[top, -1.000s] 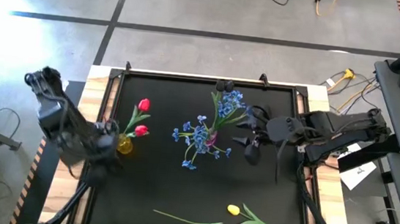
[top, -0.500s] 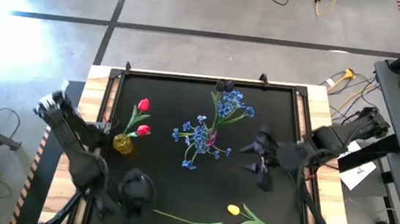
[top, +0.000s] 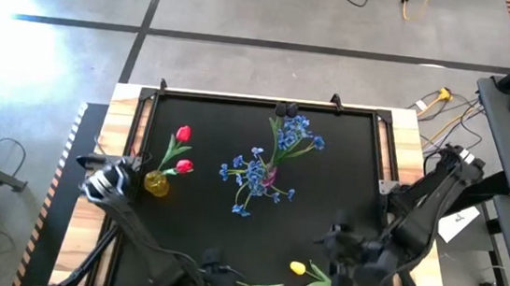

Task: Sort flowers into vase by color
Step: Put the bottom left yellow flower into yellow vase

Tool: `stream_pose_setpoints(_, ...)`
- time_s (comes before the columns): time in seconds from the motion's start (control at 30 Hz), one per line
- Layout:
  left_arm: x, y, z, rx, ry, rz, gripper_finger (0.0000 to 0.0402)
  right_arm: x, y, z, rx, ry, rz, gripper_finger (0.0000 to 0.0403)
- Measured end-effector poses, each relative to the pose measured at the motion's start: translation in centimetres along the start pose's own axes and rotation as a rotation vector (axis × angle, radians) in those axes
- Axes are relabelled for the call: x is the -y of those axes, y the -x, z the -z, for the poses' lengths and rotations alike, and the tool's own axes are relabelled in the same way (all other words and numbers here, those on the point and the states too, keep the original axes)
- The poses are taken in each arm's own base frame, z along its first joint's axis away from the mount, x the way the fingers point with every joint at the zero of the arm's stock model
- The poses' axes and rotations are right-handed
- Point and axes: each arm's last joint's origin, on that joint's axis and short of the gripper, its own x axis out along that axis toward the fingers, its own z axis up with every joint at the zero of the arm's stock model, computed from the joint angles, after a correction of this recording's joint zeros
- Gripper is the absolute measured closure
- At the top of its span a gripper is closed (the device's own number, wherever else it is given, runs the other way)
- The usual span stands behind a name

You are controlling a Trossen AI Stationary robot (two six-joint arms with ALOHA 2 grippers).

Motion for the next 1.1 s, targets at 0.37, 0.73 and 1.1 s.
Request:
stream_pose_setpoints(0.37, 0.3, -9.8, -4.7, -0.009, -0.113, -0.028, 0.0247, -3.9, -3.1, 3.8, -0.097, -0.029, 0.035, 0.017)
stream_pose_setpoints(0.73, -0.4, -16.4, -5.2, -0.157, -0.072, 0.141, 0.0222, -6.2, -2.5, 6.7, -0.101, -0.114, 0.019, 0.017)
stream_pose_setpoints(1.1, -1.1, -16.3, -4.9, -0.182, -0.073, 0.076, 0.0316, -7.1, -1.7, 7.9, -0.026, -0.148, 0.031, 0.017)
